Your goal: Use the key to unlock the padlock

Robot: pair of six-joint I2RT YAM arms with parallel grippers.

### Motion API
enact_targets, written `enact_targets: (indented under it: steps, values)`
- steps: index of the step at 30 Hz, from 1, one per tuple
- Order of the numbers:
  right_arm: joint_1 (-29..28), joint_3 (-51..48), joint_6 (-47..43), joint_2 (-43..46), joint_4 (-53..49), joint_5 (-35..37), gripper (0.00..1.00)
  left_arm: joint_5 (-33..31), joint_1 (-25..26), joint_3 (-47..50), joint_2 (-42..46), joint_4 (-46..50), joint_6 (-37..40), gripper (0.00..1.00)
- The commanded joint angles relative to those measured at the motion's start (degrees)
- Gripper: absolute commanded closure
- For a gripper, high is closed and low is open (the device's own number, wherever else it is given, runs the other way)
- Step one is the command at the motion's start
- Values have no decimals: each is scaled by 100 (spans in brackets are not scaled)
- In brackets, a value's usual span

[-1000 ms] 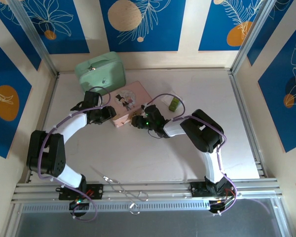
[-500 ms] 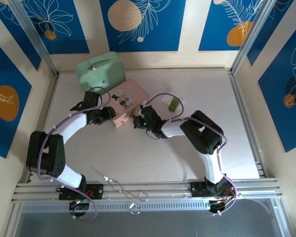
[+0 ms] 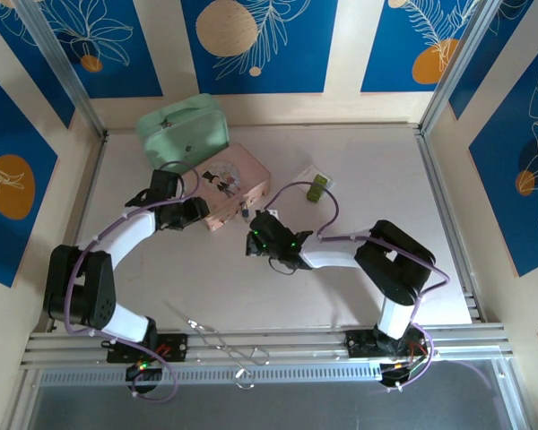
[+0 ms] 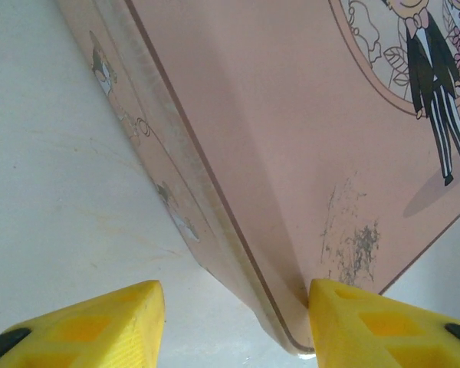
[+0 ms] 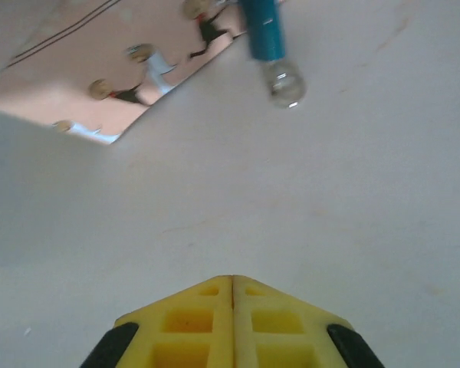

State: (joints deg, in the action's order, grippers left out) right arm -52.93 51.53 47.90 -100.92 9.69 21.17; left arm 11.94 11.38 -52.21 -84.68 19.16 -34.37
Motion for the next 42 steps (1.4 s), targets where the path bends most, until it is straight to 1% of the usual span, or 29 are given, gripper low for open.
enact_targets:
  steps: [1,2,4,7,13,21,32,37,40,42]
  values:
    - [423,-24,-398,-7,544,-566,75,-41,-13,69,123,309,77,48]
    - [588,28,-501,-87,665,-796,71,-11,-12,38,111,318,66,48]
    - [915,171,-765,-355,956,-1227,65,44,-5,-37,77,334,50,48]
    - [1073,402,-1127,-731,1129,-1377,61,58,-10,-161,58,406,64,48]
    - [1127,465,-1294,-1082,1316,-1193,56,27,-17,-273,110,484,104,48]
    - [1078,649,-1463,-1275,1287,-1195,55,45,-12,-255,75,416,56,48]
    - [1066,1087,-1582,-1599,1096,-1169,69,16,-17,-238,110,494,98,48]
    - [973,1140,-1643,-1573,842,-806,89,-8,-13,-207,127,484,111,48]
    - [887,1140,-1686,-1520,653,-553,97,-17,-11,-202,119,477,110,48]
    - [855,1148,-1705,-1509,559,-439,100,-17,-16,-194,110,466,100,48]
